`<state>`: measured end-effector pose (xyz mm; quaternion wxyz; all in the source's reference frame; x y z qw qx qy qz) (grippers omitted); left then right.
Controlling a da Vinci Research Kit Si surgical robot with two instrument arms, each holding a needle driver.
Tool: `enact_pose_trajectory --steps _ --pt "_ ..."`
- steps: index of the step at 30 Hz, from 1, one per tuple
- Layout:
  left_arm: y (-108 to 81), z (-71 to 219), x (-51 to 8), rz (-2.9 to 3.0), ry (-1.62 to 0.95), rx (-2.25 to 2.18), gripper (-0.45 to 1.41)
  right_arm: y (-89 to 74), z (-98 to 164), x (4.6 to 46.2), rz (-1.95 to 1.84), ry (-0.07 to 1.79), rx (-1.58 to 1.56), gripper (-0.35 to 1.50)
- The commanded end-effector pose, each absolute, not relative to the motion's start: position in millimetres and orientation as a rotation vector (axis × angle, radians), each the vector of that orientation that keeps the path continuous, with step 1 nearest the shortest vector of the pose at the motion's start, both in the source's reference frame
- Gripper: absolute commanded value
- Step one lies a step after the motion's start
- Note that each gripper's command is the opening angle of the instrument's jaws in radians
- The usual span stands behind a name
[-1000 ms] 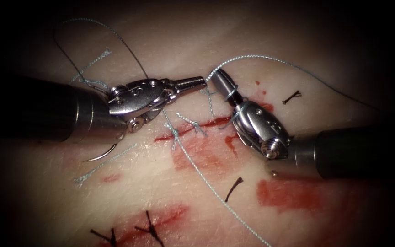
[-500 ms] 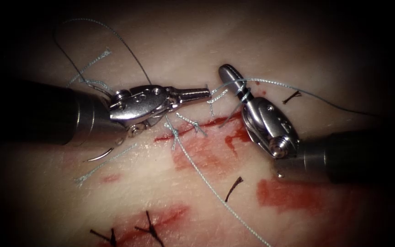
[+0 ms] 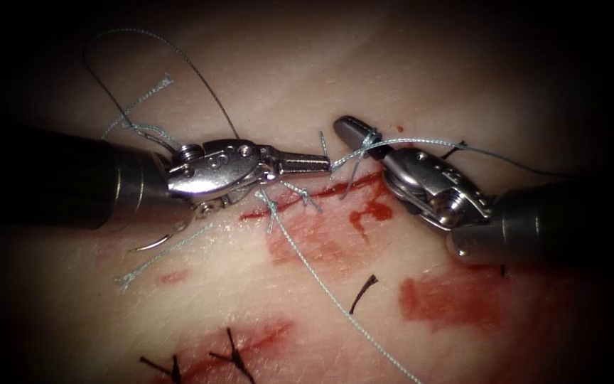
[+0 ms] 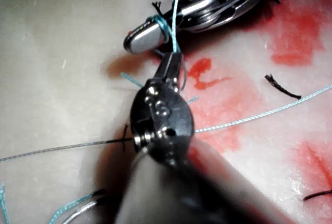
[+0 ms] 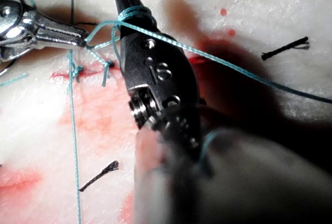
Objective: Wound Closure
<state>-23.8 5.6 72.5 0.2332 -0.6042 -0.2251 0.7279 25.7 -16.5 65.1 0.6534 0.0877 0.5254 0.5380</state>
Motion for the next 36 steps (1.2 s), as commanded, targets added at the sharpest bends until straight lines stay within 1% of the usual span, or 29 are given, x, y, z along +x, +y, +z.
enact_pose_trajectory --steps 1,9,15,28,31,33,34,36 --pt "5.4 73.0 -24.3 2.003 -0.617 -1.664 -0.45 -16.8 65.4 26.5 1.203 1.197 0.202 -0.35" --pt "5.1 72.6 -24.4 2.006 -0.633 -1.67 -0.45 -19.4 67.2 26.2 1.122 1.201 0.235 -0.35" --pt "4.8 72.4 -24.7 2.009 -0.644 -1.676 -0.45 -20.6 67.3 26.6 1.124 1.165 0.289 -0.35" --pt "5.7 71.3 -24.4 1.977 -0.638 -1.689 -0.45 -21.7 68.2 26.7 1.113 1.139 0.302 -0.35" --pt "5.7 71.0 -24.5 1.971 -0.632 -1.688 -0.45 -21.7 68.3 26.7 1.111 1.139 0.304 -0.06" --pt "5.7 71.1 -24.5 1.971 -0.63 -1.688 -0.45 -21.6 68.3 26.8 1.116 1.139 0.298 0.05" --pt "5.6 71.3 -24.5 1.972 -0.628 -1.688 -0.45 -21.5 68.2 26.9 1.118 1.138 0.298 0.19" --pt "5.6 71.4 -24.5 1.973 -0.624 -1.687 -0.45 -21.4 68.1 27.1 1.12 1.134 0.298 0.15"
